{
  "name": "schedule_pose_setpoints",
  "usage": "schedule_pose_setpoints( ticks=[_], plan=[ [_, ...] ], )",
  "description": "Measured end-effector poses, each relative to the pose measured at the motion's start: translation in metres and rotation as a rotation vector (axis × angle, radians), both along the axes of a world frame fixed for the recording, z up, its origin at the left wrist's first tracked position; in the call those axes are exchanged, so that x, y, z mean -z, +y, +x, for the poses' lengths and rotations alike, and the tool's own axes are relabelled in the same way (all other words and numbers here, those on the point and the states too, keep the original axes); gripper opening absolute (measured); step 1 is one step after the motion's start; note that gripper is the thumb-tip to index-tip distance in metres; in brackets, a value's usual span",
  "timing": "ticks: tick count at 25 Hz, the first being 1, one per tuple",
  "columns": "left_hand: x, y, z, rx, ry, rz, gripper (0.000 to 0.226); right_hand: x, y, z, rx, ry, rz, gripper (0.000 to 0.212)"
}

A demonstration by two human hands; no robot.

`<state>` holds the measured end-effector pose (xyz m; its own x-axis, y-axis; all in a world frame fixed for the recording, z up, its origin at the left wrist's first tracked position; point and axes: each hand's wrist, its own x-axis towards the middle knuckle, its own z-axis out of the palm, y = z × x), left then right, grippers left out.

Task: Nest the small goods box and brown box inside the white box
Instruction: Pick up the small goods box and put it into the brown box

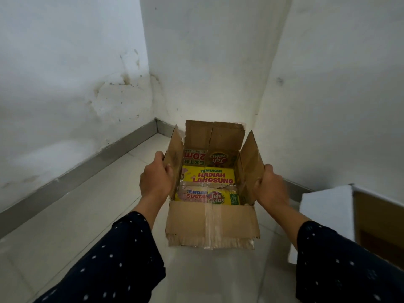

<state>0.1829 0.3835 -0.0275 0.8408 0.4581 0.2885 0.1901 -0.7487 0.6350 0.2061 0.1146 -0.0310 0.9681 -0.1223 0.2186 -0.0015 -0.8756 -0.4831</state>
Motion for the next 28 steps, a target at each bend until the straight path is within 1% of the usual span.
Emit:
schedule_pose_setpoints(
  ticks=[3, 8, 11, 14, 17, 21, 25, 28],
  plan=[
    [-0.041, -0.057, -0.015, 0.040, -0.047, 0.009, 0.012, -0.041, -0.057, -0.024, 0.050, -0.039, -0.022, 0.016],
    [-0.101, -0.173, -0.049, 0.163, -0.152, 0.034, 0.010, -0.110, -0.180, -0.083, 0.158, -0.133, -0.049, 0.017],
    [-0.122, -0.238, -0.064, 0.249, -0.208, 0.009, 0.009, -0.138, -0.245, -0.116, 0.212, -0.178, -0.066, 0.017],
    [-0.136, -0.311, -0.077, 0.352, -0.213, -0.011, 0.008, -0.156, -0.314, -0.152, 0.313, -0.214, -0.097, 0.018],
    [-0.132, -0.375, -0.087, 0.426, -0.187, -0.014, 0.007, -0.153, -0.372, -0.181, 0.417, -0.216, -0.145, 0.019],
    [-0.101, -0.436, -0.095, 0.510, -0.138, -0.008, 0.009, -0.122, -0.425, -0.205, 0.499, -0.148, -0.156, 0.023],
    [-0.059, -0.469, -0.091, 0.573, -0.057, -0.006, 0.014, -0.075, -0.457, -0.205, 0.518, -0.033, -0.100, 0.022],
    [-0.027, -0.477, -0.083, 0.593, 0.003, 0.019, 0.015, -0.040, -0.465, -0.201, 0.554, -0.003, -0.102, 0.023]
  ],
)
